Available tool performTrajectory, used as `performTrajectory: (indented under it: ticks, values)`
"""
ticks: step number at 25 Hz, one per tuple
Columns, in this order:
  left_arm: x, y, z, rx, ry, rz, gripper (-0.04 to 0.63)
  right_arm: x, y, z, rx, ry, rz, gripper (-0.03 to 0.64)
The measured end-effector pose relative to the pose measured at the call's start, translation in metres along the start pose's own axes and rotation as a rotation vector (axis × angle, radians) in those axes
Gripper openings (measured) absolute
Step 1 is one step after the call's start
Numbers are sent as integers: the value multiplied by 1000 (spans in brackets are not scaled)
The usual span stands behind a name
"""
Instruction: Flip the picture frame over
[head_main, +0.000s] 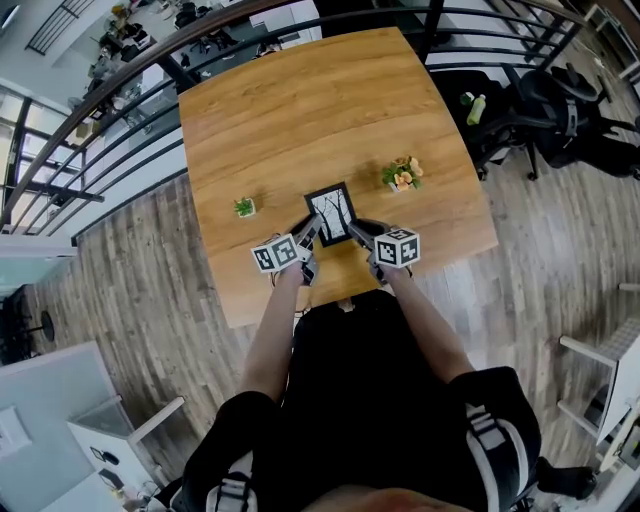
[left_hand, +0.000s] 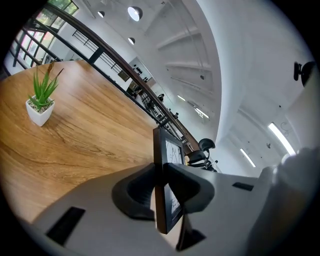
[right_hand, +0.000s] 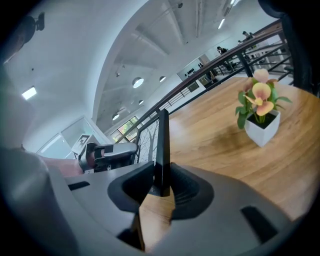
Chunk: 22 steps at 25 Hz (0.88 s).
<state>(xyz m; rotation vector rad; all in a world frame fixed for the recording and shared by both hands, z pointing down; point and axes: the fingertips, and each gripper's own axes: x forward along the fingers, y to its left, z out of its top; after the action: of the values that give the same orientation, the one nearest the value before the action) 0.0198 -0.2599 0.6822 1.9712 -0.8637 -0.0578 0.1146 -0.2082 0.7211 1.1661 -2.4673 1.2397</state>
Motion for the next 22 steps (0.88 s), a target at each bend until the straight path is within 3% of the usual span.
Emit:
performTrajectory:
  ticks: [7,22]
  values:
    - [2,12,-7,28,-12,82,91,7,-9,-12,-44,91,-22,98]
    - [1,53,-17,13,56,136,91,39,-17,-39,-35,164,-94,103]
